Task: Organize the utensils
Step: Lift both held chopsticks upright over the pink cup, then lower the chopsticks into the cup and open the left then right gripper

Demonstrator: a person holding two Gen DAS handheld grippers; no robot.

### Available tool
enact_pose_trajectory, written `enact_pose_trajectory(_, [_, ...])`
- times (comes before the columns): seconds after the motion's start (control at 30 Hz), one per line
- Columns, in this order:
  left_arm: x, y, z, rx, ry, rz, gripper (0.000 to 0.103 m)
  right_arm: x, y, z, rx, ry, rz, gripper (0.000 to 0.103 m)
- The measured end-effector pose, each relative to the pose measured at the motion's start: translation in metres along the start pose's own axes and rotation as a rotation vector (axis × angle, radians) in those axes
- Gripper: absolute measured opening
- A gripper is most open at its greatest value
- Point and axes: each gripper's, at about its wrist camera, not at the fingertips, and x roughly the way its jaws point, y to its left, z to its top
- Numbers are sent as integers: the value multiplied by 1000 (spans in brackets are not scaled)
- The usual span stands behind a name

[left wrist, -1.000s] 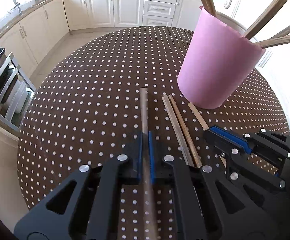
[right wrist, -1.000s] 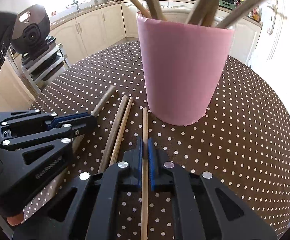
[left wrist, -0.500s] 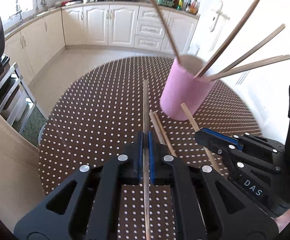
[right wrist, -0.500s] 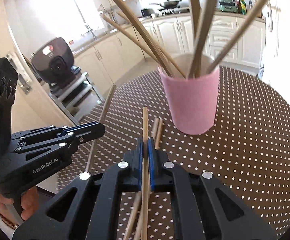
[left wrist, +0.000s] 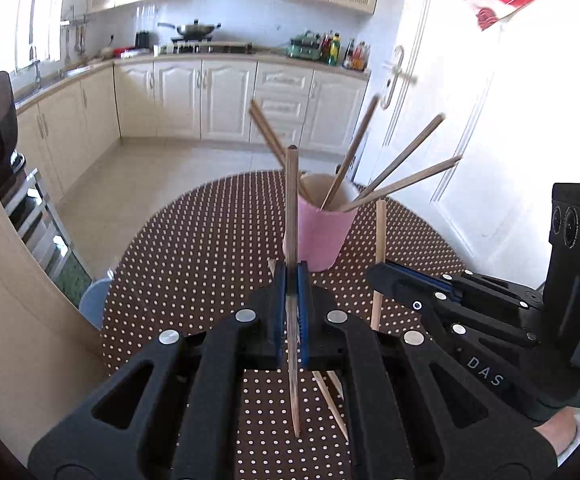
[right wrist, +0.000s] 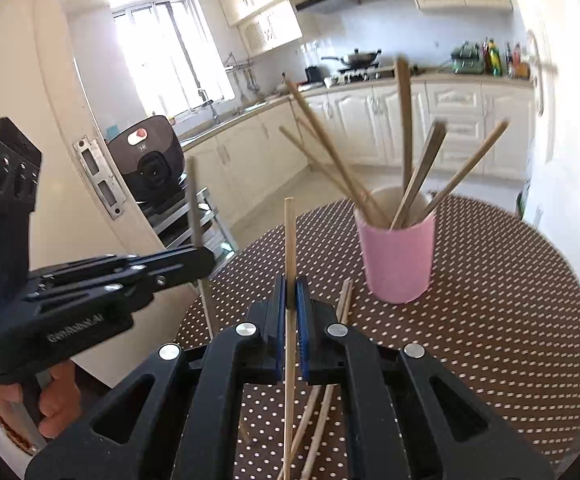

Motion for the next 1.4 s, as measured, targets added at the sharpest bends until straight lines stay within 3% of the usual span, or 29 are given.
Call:
enact_pose_trajectory(0.27, [-34, -11, 7, 19, -112, -18, 6, -42, 13, 8, -61, -177, -72, 4])
enact_pose_trajectory(0.47, [-52, -20, 27, 24, -189, -33, 6, -80, 11, 23, -83, -389, -157, 4])
enact_pose_trajectory(0.67, [-54, -24, 50, 24, -263, -36, 6, -87, 2, 40, -87, -532, -228, 4])
enact_pose_trajectory(1.07, [-26, -12, 90, -27, -361, 26, 6, -80, -26, 67, -62, -700, -301, 4])
enact_pose_trajectory(1.4, [11, -4, 103, -76, -392, 25, 6, -51, -33, 81, -83, -722, -328, 4])
